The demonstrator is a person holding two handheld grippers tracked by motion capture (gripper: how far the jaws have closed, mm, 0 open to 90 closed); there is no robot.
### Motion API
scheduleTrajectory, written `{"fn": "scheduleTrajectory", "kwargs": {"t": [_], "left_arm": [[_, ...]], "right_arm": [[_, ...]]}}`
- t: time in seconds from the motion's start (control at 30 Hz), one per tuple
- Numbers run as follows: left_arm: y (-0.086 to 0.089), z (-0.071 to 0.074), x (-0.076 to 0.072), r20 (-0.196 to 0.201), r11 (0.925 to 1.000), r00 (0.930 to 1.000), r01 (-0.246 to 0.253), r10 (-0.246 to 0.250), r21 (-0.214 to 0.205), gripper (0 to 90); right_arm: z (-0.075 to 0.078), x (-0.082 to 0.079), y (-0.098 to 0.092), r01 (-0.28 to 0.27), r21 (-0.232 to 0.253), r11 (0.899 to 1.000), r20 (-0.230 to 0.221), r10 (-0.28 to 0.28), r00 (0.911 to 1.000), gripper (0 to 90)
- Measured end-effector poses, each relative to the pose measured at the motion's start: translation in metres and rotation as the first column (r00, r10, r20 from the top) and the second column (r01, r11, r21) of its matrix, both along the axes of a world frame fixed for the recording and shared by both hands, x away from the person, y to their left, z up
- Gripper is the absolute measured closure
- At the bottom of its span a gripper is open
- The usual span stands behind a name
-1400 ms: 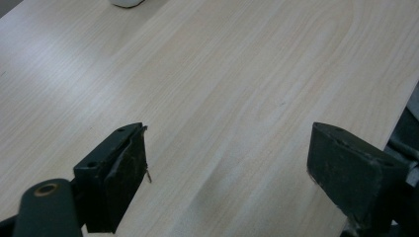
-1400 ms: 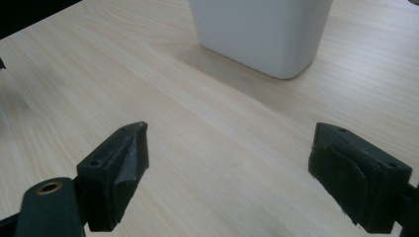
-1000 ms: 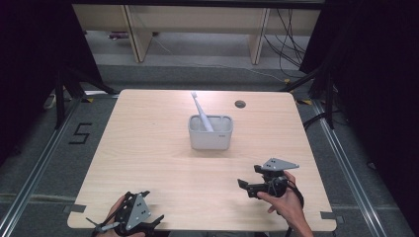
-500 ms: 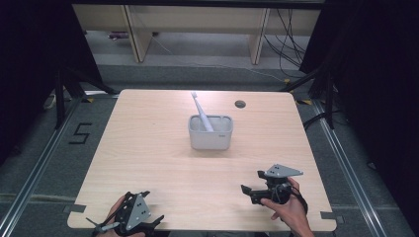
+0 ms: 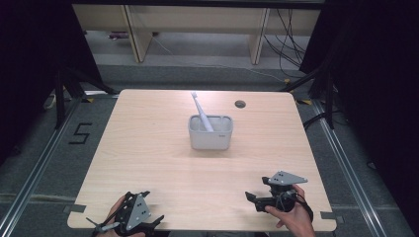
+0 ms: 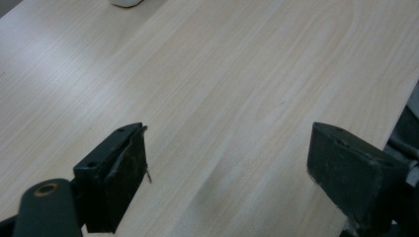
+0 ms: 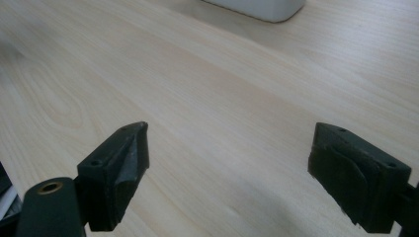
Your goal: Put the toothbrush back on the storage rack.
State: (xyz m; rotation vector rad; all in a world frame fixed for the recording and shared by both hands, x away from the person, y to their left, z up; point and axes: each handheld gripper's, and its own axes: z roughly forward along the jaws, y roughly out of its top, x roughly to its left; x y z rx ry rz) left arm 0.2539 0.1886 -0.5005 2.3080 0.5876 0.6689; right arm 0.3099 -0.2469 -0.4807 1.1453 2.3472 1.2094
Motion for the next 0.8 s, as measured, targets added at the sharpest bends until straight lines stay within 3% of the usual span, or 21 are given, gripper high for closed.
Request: {"fn": "scheduleTrajectory", "kwargs": {"t": [0.03, 0.1, 0.13, 0.17, 0.2, 0.23, 0.27, 0.3, 0.33, 0.37, 0.5, 0.57, 0.6, 0.8], "left_arm": [[0.0, 0.0, 0.0, 0.0, 1.0, 1.0, -0.001, 0.001, 0.001, 14.9], [0.0, 0.0, 0.0, -0.001, 1.0, 1.0, -0.001, 0.001, 0.005, 14.9], [0.0, 0.0, 0.0, -0.001, 1.0, 1.0, -0.001, 0.001, 0.005, 14.9], [0.0, 0.0, 0.0, 0.0, 1.0, 1.0, -0.001, 0.001, 0.004, 14.9], [0.0, 0.0, 0.0, 0.0, 1.0, 1.0, -0.003, 0.003, 0.002, 14.9], [-0.001, -0.001, 0.0, 0.014, 0.9998, 0.9999, -0.008, 0.008, -0.016, 14.9], [0.0, 0.0, 0.001, 0.008, 1.0, 1.0, 0.004, -0.004, 0.002, 14.9], [-0.001, 0.0, 0.001, 0.007, 1.0, 1.0, 0.007, -0.007, 0.004, 14.9], [-0.001, 0.0, 0.0, 0.006, 1.0, 1.0, 0.007, -0.007, 0.004, 14.9], [-0.001, -0.001, 0.0, 0.006, 1.0, 1.0, 0.006, -0.006, 0.003, 14.9], [0.0, 0.0, 0.0, -0.003, 0.9999, 1.0, 0.008, -0.008, 0.011, 14.9], [-0.001, -0.001, 0.0, 0.013, 1.0, 0.9999, 0.003, -0.003, 0.005, 14.9], [-0.001, -0.001, 0.0, 0.013, 1.0, 0.9999, 0.003, -0.003, 0.005, 14.9], [-0.001, -0.001, 0.0, 0.003, 0.9999, 1.0, 0.008, -0.008, 0.008, 14.9]], "right_arm": [[0.0, -0.002, 0.0, 0.019, 0.001, 1.0, -0.014, -0.019, 0.9997, 16.4], [-0.001, -0.003, -0.002, 0.013, -0.012, 1.0, 0.001, -0.013, 0.9999, 16.4], [-0.001, -0.005, -0.002, 0.02, -0.003, 1.0, -0.02, -0.02, 0.9996, 16.4], [-0.002, -0.004, -0.004, 0.004, -0.021, 1.0, 0.006, -0.004, 1.0, 16.4], [-0.002, -0.008, -0.003, 0.036, -0.009, 0.999, -0.027, -0.036, 0.999, 16.4], [-0.002, -0.008, -0.004, 0.031, -0.015, 0.999, -0.023, -0.031, 0.9993, 16.3], [-0.003, -0.009, -0.005, 0.034, -0.021, 0.999, -0.037, -0.034, 0.9987, 16.3], [-0.004, -0.008, -0.007, 0.021, -0.025, 0.999, -0.017, -0.021, 0.9996, 16.3], [-0.005, -0.011, -0.006, 0.04, -0.007, 0.999, -0.044, -0.04, 0.9982, 16.3], [-0.006, -0.01, -0.008, 0.02, -0.024, 1.0, -0.016, -0.02, 0.9997, 16.3], [-0.007, -0.014, -0.01, 0.032, -0.02, 0.999, -0.03, -0.033, 0.999, 16.2], [-0.007, -0.014, -0.012, 0.018, -0.028, 0.999, -0.023, -0.018, 0.9996, 16.2], [-0.007, -0.017, -0.011, 0.033, -0.029, 0.999, -0.041, -0.035, 0.9985, 16.2], [-0.011, -0.019, -0.014, 0.02, -0.051, 0.999, -0.034, -0.022, 0.9992, 16.3]]}}
